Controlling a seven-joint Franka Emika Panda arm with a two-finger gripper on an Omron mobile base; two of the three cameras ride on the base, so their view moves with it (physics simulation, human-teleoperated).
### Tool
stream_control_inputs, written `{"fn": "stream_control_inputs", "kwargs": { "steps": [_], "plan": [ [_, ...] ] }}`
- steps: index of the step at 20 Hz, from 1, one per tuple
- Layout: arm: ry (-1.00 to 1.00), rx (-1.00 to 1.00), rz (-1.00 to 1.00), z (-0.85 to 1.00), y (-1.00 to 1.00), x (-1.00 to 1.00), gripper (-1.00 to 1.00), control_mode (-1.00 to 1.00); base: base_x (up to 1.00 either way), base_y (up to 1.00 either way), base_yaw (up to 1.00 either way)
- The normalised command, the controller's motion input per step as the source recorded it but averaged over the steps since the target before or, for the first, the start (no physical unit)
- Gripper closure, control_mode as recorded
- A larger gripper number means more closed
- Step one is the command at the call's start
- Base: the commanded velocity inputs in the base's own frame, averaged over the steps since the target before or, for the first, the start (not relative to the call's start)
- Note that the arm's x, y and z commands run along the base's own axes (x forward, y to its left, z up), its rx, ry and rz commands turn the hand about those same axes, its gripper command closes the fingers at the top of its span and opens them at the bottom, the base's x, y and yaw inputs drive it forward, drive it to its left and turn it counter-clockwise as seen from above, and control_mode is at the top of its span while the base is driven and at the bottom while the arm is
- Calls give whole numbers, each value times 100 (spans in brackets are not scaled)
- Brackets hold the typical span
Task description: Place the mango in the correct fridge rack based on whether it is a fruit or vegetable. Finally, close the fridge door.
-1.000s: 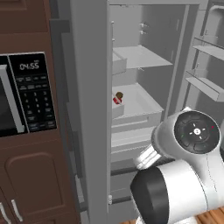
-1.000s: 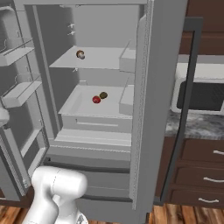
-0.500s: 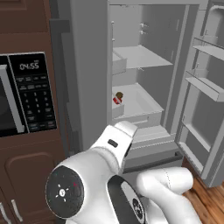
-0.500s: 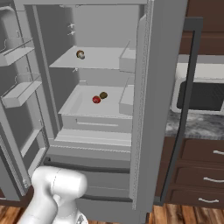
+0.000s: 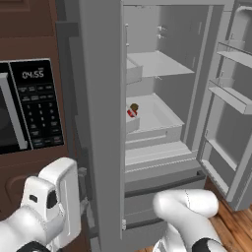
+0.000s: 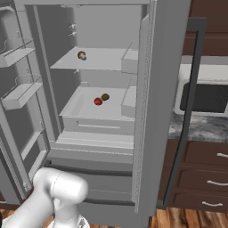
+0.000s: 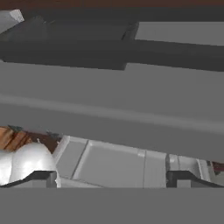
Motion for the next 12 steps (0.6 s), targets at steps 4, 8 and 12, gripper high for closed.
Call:
{"fn": "stream_control_inputs", "kwargs": {
  "steps": [4, 8, 12],
  "plan": [
    [0, -32, -6, -32, 94, 32, -100, -100, 0, 0, 0],
    [0, -23, -14, -27, 75, 43, -100, -100, 0, 0, 0],
    [0, -9, -17, -24, 31, 51, -100, -100, 0, 0, 0]
  ]
}}
